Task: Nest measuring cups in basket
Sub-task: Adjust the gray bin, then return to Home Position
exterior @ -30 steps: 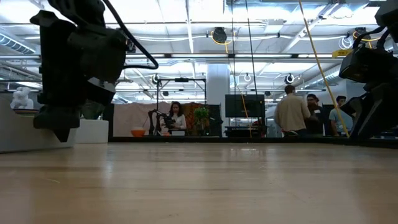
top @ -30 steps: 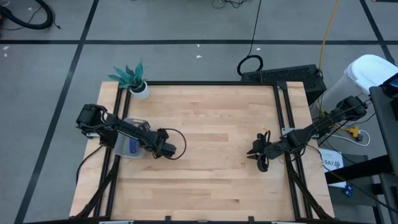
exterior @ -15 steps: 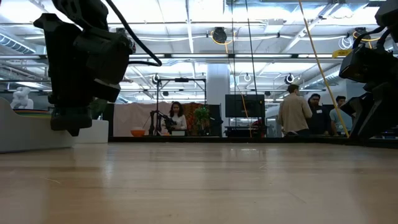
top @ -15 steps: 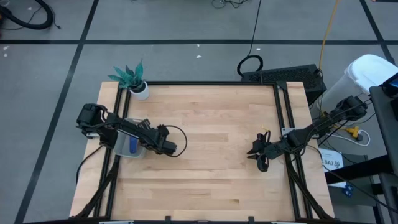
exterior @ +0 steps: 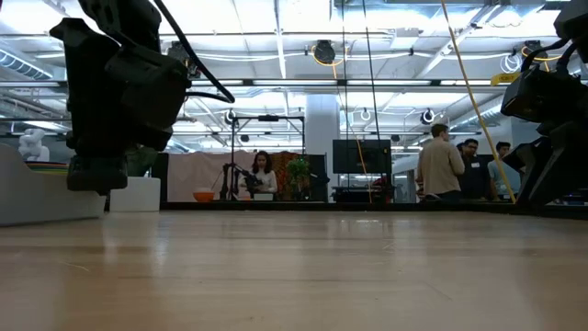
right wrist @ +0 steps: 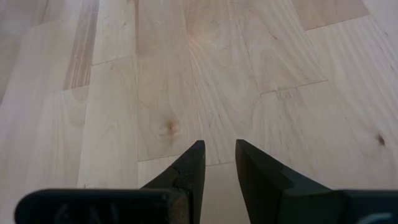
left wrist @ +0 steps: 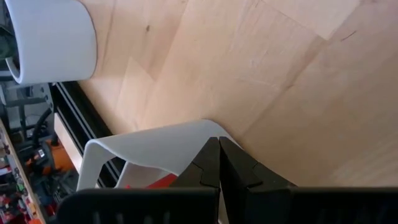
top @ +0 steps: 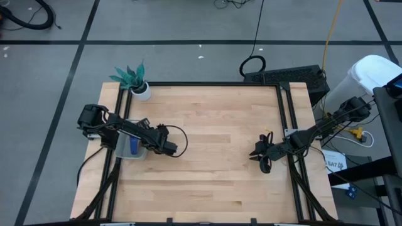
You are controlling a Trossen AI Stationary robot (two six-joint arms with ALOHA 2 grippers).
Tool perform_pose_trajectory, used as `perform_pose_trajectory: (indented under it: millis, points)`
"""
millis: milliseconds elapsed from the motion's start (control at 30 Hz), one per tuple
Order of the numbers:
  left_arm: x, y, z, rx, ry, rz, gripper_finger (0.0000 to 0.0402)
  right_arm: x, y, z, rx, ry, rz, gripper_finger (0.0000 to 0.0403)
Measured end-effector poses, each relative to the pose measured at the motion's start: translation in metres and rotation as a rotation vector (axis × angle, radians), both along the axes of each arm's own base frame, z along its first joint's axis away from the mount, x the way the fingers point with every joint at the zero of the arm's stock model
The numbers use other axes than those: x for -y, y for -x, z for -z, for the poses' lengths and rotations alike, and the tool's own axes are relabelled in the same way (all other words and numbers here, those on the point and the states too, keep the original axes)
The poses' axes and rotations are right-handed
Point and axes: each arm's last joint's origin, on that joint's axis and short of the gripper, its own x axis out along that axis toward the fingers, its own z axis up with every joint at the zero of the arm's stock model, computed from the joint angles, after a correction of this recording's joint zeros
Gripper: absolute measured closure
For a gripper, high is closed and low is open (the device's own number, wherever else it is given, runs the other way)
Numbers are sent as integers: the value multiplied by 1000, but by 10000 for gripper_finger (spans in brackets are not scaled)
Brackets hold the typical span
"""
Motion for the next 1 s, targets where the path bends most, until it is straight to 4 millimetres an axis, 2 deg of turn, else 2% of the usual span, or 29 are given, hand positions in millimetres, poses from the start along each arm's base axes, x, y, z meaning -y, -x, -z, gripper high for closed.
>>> perform_pose_trajectory:
  millis: [233,400,533,633,767,833,933,1000]
  points:
    - [0,0,-1,6,-6,-19,401,0,0,0,0,0,0,319]
    - [5,-12,-18,53,-35,14,401,0,0,0,1,4,-3,319]
    - [14,-34,-49,160,-98,110,401,0,0,0,1,7,-5,319]
    - [23,-52,-80,285,-147,195,401,0,0,0,1,8,-6,319]
    - [35,-67,-123,427,-247,292,401,0,0,0,2,11,-7,319]
    - [42,-68,-141,476,-287,339,401,0,-2,-2,31,18,-13,319]
    - [48,-67,-162,569,-327,382,401,-3,-9,-14,180,28,-50,319]
    - [52,-56,-171,597,-328,405,401,-5,-13,-27,306,33,-88,319]
